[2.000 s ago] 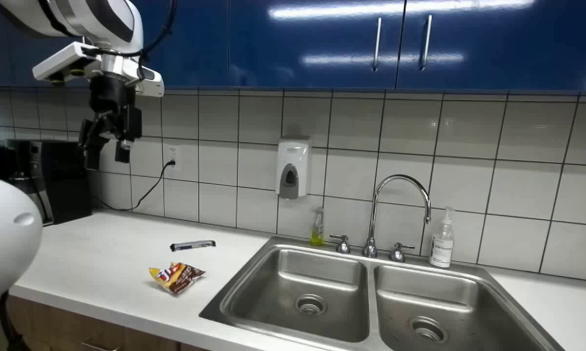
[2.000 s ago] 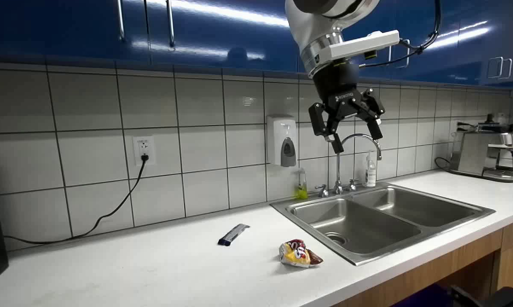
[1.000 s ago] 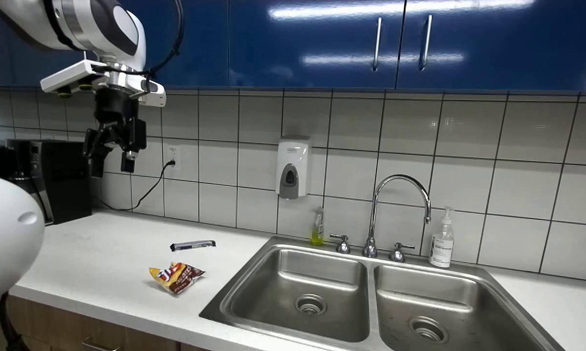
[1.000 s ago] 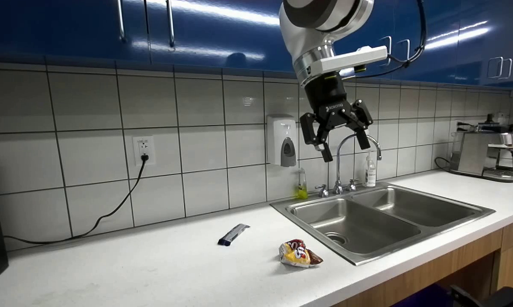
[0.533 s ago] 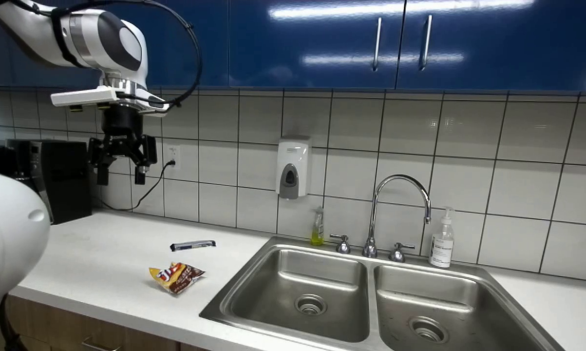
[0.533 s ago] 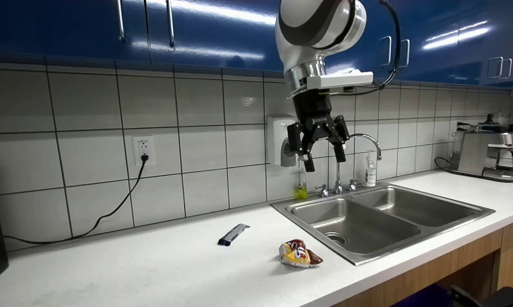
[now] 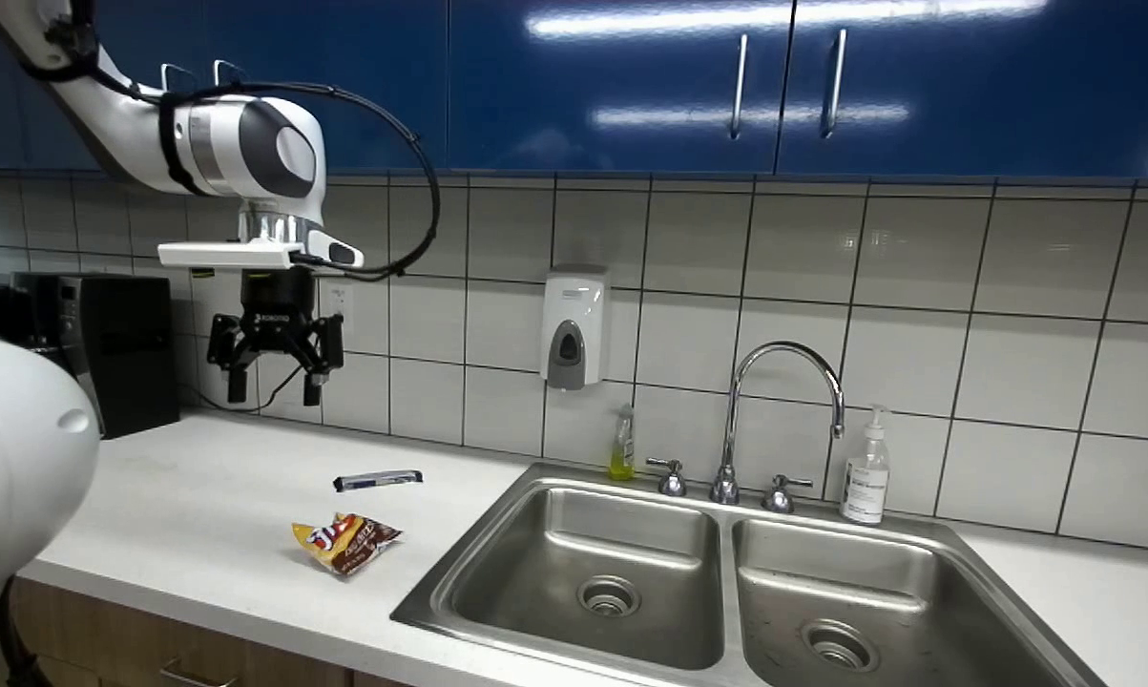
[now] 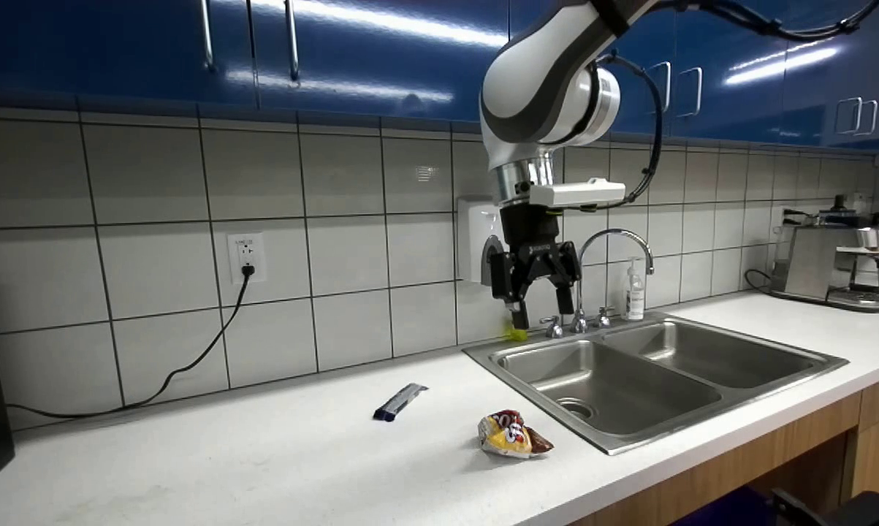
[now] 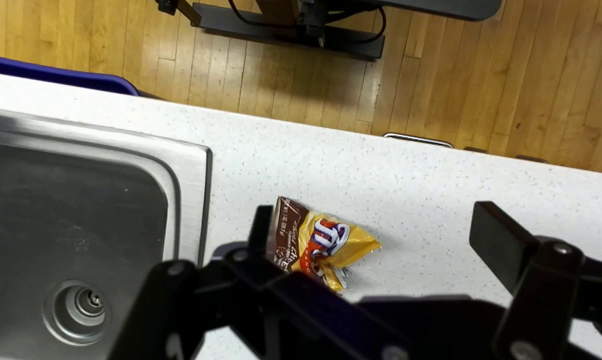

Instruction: Move the snack

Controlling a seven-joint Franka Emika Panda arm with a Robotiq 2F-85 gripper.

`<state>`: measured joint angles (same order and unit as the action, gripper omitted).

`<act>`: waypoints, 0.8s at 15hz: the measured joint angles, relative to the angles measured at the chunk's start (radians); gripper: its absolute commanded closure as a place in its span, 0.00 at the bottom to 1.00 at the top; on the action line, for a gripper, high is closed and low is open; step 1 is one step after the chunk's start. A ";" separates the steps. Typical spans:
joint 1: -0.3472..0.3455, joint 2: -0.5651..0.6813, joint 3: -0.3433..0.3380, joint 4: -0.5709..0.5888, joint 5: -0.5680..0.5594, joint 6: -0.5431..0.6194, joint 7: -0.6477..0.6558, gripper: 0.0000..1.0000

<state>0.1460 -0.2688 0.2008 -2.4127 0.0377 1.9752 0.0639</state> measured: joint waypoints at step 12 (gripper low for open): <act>-0.004 0.298 -0.062 0.005 -0.046 0.250 -0.010 0.00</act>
<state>0.1421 0.0291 0.1388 -2.4075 -0.0079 2.2253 0.0537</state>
